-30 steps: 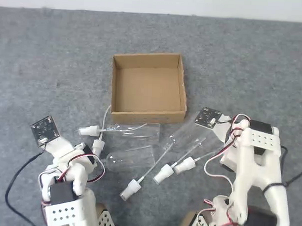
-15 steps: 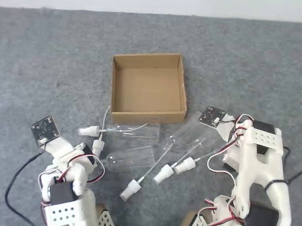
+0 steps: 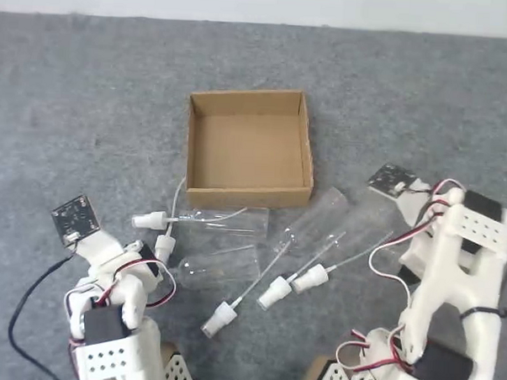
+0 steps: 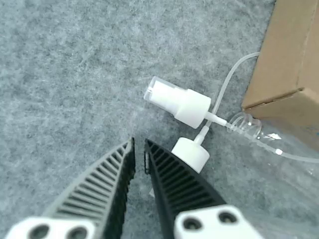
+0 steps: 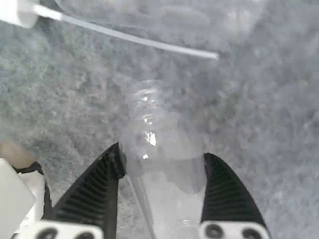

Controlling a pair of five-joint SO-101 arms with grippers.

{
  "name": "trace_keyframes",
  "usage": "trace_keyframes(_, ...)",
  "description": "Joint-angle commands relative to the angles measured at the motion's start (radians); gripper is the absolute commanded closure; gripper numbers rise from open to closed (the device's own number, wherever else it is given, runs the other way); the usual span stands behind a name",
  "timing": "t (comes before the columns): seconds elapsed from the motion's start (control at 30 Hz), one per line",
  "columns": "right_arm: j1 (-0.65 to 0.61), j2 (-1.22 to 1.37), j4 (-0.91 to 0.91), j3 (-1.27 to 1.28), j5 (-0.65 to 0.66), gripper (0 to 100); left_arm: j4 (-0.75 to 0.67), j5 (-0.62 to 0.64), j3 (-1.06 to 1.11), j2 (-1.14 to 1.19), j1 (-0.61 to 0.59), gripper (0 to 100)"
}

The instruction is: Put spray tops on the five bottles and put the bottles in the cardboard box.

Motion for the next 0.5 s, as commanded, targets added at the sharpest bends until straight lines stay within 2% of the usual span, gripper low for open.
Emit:
trace_keyframes(0.0,0.056,-0.004,0.008,-0.075,-0.094,91.8,0.002,-0.002,-0.013,-0.017,-0.006,96)
trace_keyframes(0.2,0.067,0.002,-0.005,-0.074,-0.342,91.8,0.002,-0.002,-0.013,-0.017,-0.006,96)
trace_keyframes(0.47,0.105,0.004,-0.128,-0.066,-0.523,91.5,0.002,-0.002,-0.013,-0.017,-0.006,96)
